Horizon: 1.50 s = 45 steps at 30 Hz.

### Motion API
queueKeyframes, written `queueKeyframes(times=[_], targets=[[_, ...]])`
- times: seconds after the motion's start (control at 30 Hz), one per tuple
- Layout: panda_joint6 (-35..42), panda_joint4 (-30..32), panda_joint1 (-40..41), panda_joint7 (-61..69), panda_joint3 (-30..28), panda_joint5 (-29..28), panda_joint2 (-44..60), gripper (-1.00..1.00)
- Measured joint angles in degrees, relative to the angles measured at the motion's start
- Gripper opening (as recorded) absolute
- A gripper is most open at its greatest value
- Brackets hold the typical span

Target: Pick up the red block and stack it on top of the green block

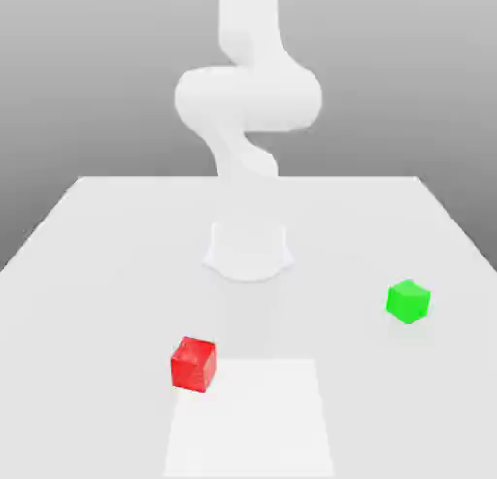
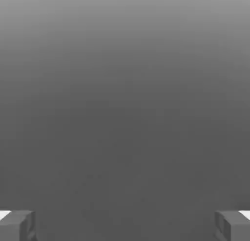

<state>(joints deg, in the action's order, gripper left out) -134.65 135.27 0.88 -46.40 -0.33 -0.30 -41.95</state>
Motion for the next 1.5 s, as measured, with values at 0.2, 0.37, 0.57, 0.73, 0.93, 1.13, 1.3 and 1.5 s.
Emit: queueKeyframes(times=[0.2, 0.37, 0.57, 0.73, 0.93, 1.13, 1.3, 1.5], targets=[[-8.2, 9.7, 2.5, -1.6, -1.1, -0.7, 11.3, 0.0], [-15.0, 17.8, 4.5, -2.8, -2.3, -1.2, 20.9, 0.0], [-25.1, 28.2, 6.8, -3.8, -4.3, -1.0, 35.2, 0.0], [-34.9, 28.8, 7.6, -1.6, -3.5, 2.4, 47.4, 0.0], [-39.7, 28.0, 9.2, -0.6, -1.5, 3.8, 53.0, -1.0], [-37.1, 28.5, 9.0, -1.5, -2.0, 2.5, 50.0, -1.0], [-28.5, 29.9, 9.7, -3.3, -2.0, 0.1, 39.9, -1.0], [-24.7, 31.0, -0.9, 8.5, 3.3, 3.1, 34.9, -1.0]])
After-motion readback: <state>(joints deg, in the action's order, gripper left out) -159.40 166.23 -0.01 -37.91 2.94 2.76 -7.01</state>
